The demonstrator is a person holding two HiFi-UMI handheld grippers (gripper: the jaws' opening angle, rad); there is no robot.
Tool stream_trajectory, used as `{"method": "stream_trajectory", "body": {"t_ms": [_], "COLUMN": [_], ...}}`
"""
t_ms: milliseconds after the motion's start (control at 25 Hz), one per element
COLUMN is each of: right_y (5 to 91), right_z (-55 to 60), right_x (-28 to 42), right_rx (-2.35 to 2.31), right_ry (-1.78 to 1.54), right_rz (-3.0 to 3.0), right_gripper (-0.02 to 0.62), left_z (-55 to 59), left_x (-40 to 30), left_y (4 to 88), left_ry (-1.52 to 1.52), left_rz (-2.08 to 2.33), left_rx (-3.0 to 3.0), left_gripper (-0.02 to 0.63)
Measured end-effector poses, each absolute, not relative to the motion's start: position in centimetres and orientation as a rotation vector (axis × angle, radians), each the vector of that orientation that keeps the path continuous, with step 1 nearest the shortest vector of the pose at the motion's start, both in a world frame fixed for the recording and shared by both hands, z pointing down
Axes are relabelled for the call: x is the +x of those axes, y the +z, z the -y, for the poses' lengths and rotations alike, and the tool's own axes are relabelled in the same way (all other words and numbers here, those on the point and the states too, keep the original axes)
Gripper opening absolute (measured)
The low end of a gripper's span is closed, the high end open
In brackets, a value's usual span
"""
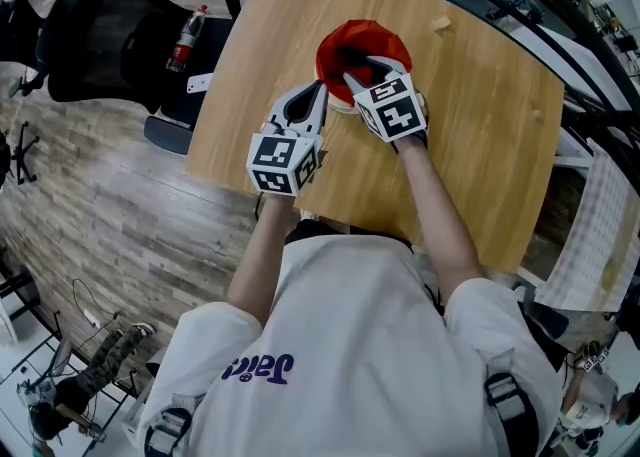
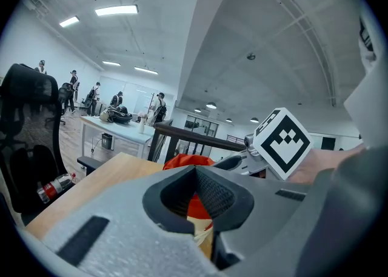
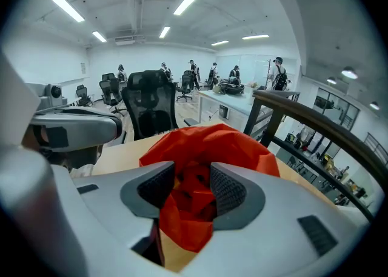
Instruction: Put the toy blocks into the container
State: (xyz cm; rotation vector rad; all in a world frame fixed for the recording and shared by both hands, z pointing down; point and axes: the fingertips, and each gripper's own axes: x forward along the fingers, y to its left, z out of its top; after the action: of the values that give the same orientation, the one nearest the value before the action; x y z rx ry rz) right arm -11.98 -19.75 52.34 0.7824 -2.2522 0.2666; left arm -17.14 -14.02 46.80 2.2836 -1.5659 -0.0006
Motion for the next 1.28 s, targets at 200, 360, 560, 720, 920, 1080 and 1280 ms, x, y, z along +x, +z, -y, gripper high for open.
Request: {"method": "stream_trajectory", "body": {"t_ms": [200,360,560,720,920,1080,1280], "right_y": [50.8,49.2,47.8,47.2,48.1,49.1,50.0], "right_z": [19.2,18.8,17.5,15.4,11.9,9.3,7.1], "right_x": [-9.9,-6.6,-1.9,2.5,8.5,13.9,18.3], "right_rx": [0.834,0.935,1.045,1.127,1.237,1.362,1.463], "right_ry": [0.221,0.208,0.218,0.224,0.304,0.374,0.419], "right_rz": [2.287,2.312,2.338,2.316,2.267,2.198,2.133], "right_gripper": [0.175,0.175,0.170,0.152,0.121,0.097,0.072], "left_z": [14.2,14.5,15.0,14.6,13.0,11.9,10.5], "left_x": [-15.6,-13.4,-9.3,-5.0,0.1,4.8,9.2], "left_y": [46.1,45.6,44.8,44.0,45.1,46.0,47.1], "left_ry": [-0.002,0.004,0.014,0.026,0.078,0.123,0.165], "left_rz": [1.521,1.454,1.338,1.207,1.036,0.870,0.731], "left_rx": [2.332,2.389,2.483,2.567,2.631,2.691,2.719], "left_gripper": [0.014,0.014,0.014,0.014,0.014,0.014,0.014]}}
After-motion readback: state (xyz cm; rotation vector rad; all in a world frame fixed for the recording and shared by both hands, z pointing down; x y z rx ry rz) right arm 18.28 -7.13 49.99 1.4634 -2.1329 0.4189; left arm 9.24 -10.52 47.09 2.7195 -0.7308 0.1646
